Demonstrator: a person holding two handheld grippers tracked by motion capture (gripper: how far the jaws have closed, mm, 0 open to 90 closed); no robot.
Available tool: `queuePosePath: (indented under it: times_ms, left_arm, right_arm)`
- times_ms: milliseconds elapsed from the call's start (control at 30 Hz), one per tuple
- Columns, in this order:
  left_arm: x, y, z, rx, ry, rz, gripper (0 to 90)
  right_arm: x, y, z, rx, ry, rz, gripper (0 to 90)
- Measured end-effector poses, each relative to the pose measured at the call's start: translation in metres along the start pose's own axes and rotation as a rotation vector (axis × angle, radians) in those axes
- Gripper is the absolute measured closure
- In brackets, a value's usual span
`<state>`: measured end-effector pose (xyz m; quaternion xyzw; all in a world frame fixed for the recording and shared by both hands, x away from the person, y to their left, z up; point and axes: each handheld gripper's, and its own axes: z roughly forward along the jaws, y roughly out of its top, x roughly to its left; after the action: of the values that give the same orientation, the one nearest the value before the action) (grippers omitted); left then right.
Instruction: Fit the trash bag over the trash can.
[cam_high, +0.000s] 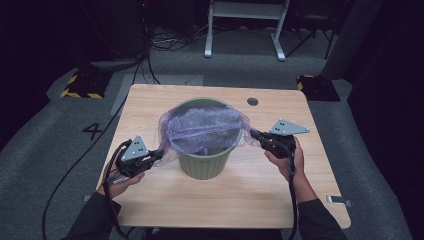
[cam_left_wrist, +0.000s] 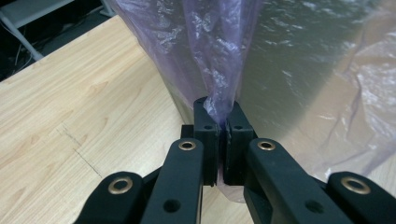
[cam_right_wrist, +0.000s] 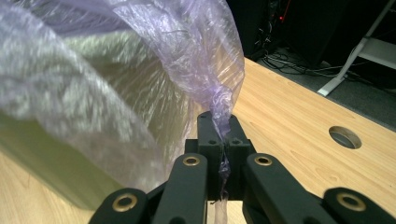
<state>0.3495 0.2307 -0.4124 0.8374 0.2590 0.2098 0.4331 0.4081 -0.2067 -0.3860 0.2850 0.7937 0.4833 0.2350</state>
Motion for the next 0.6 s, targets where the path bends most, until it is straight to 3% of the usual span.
queuePosePath:
  times_ms: [333,500,600]
  left_arm:
    - [-0.004,-0.005,-0.021,0.004,-0.030,0.050,88.7]
    - [-0.007,-0.011,-0.013,0.067,-0.037,0.076,88.7]
    - [-0.006,-0.014,-0.005,0.087,-0.034,0.070,88.7]
  right_arm:
    - [0.003,-0.011,-0.015,0.018,0.032,-0.028,89.0]
    - [0.009,-0.016,-0.014,0.039,0.043,-0.057,87.7]
    - [0.012,-0.024,-0.010,0.069,0.049,-0.064,87.8]
